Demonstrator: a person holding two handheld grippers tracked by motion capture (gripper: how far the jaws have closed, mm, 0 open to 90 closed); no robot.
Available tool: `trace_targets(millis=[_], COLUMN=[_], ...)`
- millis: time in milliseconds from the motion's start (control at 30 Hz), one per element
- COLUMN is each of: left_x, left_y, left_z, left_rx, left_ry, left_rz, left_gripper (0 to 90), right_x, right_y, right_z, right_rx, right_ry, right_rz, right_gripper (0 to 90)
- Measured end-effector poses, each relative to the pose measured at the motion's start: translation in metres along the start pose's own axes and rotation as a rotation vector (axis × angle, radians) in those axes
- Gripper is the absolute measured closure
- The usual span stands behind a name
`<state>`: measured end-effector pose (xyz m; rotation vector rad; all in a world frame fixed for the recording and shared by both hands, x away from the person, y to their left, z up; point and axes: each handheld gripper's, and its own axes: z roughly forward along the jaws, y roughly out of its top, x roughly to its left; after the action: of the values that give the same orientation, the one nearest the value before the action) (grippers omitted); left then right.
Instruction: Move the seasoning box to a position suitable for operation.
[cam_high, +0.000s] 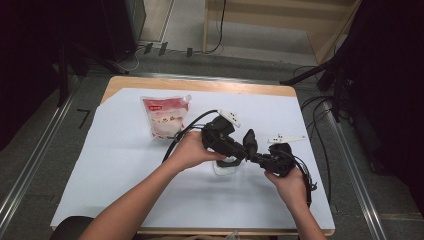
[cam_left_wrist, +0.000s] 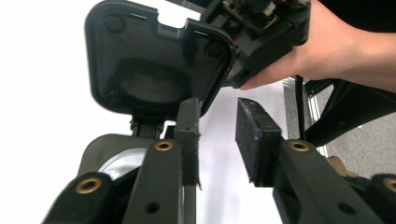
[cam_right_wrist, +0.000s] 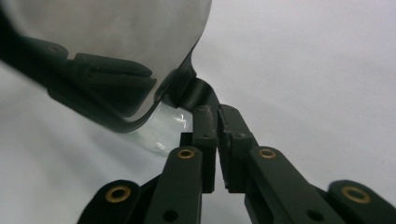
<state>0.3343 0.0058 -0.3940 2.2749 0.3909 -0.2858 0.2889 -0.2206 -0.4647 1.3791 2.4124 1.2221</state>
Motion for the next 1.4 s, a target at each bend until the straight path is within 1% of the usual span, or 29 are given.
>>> trace_targets(millis=[67,100,133,167,233,267,300,333,367,400,433,500,533,567,600,633,667,733,833,867,900,933,1000,1033,1133,1200,1267,1333,1400], left_x=[-0.001,-0.002,-0.001,-0.002,-0.002,-0.002,-0.002,-0.001,-0.001,-0.001,-0.001,0.0,0.002,0.002,0.002,0.003,0.004,0.004,0.004,0.004,0.004,0.005,0.007,0.007,0.007,0.008,0.009,0.01,0.012], left_y=[-0.002,-0.004,-0.005,-0.007,-0.01,-0.012,-0.014,-0.016,-0.017,-0.02,-0.023,-0.028,-0.032,-0.033,-0.035,-0.037,-0.037,-0.039,-0.043,-0.045,-0.046,-0.047,-0.049,-0.05,-0.056,-0.059,-0.062,-0.064,-0.068], left_z=[-0.006,-0.008,-0.011,-0.012,-0.017,-0.019,-0.021,-0.024,-0.025,-0.027,-0.029,-0.032,-0.035,-0.036,-0.038,-0.042,-0.044,-0.05,-0.059,-0.061,-0.063,-0.065,-0.069,-0.071,-0.077,-0.081,-0.085,-0.088,-0.091], left_rx=[-0.008,-0.012,-0.013,-0.011,-0.011,-0.015,-0.021,-0.017,-0.01,-0.02,-0.02,-0.029,-0.031,-0.034,-0.034,-0.043,-0.044,-0.051,-0.071,-0.069,-0.065,-0.062,-0.067,-0.071,-0.068,-0.064,-0.066,-0.061,-0.075], left_ry=[0.0,0.001,0.001,-0.003,0.005,0.007,0.007,0.004,0.008,0.018,0.025,0.032,0.036,0.037,0.042,0.051,0.056,0.07,0.078,0.085,0.092,0.097,0.103,0.109,0.123,0.13,0.145,0.145,0.142], left_rz=[0.001,0.002,0.006,-0.005,-0.009,-0.011,-0.012,-0.019,-0.019,-0.018,-0.02,-0.021,-0.036,-0.041,-0.046,-0.051,-0.051,-0.046,-0.057,-0.054,-0.058,-0.055,-0.072,-0.074,-0.08,-0.087,-0.092,-0.093,-0.102], left_gripper=[66.5,65.7,65.1,64.5,63.3,62.0,60.1,58.2,54.0,49.0,47.5,46.5,45.9,44.3,43.6,43.1,41.6,40.6,40.4,40.3,40.3,40.4,40.4,40.4,40.4,40.6,41.1,41.2,41.3], right_x=[0.002,0.003,0.003,0.004,0.005,0.006,0.008,0.009,0.011,0.013,0.015,0.02,0.022,0.027,0.028,0.03,0.035,0.04,0.052,0.055,0.058,0.062,0.067,0.07,0.076,0.079,0.082,0.086,0.092], right_y=[-0.001,-0.002,-0.002,-0.003,-0.005,-0.007,-0.009,-0.011,-0.013,-0.015,-0.017,-0.021,-0.022,-0.024,-0.025,-0.025,-0.026,-0.026,-0.026,-0.027,-0.027,-0.027,-0.025,-0.024,-0.021,-0.019,-0.017,-0.014,-0.01], right_z=[-0.005,-0.01,-0.014,-0.017,-0.02,-0.022,-0.022,-0.022,-0.022,-0.022,-0.022,-0.021,-0.021,-0.021,-0.021,-0.021,-0.021,-0.021,-0.022,-0.022,-0.022,-0.022,-0.023,-0.024,-0.024,-0.022,-0.021,-0.02,-0.018], right_rx=[-0.001,-0.012,-0.026,-0.031,-0.038,-0.032,-0.033,-0.03,-0.03,-0.03,-0.026,-0.025,-0.021,-0.022,-0.024,-0.027,-0.031,-0.037,-0.052,-0.056,-0.061,-0.068,-0.093,-0.097,-0.1,-0.087,-0.08,-0.078,-0.082], right_ry=[-0.008,-0.017,-0.012,-0.004,0.003,0.012,0.018,0.022,0.028,0.033,0.04,0.054,0.063,0.067,0.07,0.073,0.085,0.086,0.106,0.114,0.122,0.123,0.137,0.14,0.151,0.166,0.17,0.172,0.183], right_rz=[0.006,0.018,0.021,0.032,0.025,0.02,0.023,0.015,0.016,0.013,0.009,-0.009,-0.015,-0.027,-0.029,-0.036,-0.042,-0.056,-0.066,-0.073,-0.084,-0.105,-0.128,-0.132,-0.142,-0.129,-0.14,-0.148,-0.158], right_gripper=[83.2,82.0,80.7,78.9,76.2,74.9,73.4,72.3,70.6,68.8,66.8,64.9,63.9,62.8,62.7,62.4,62.2,62.4,61.8,61.5,60.5,60.5,60.8,62.0,62.1,60.4,60.2,60.1,59.9])
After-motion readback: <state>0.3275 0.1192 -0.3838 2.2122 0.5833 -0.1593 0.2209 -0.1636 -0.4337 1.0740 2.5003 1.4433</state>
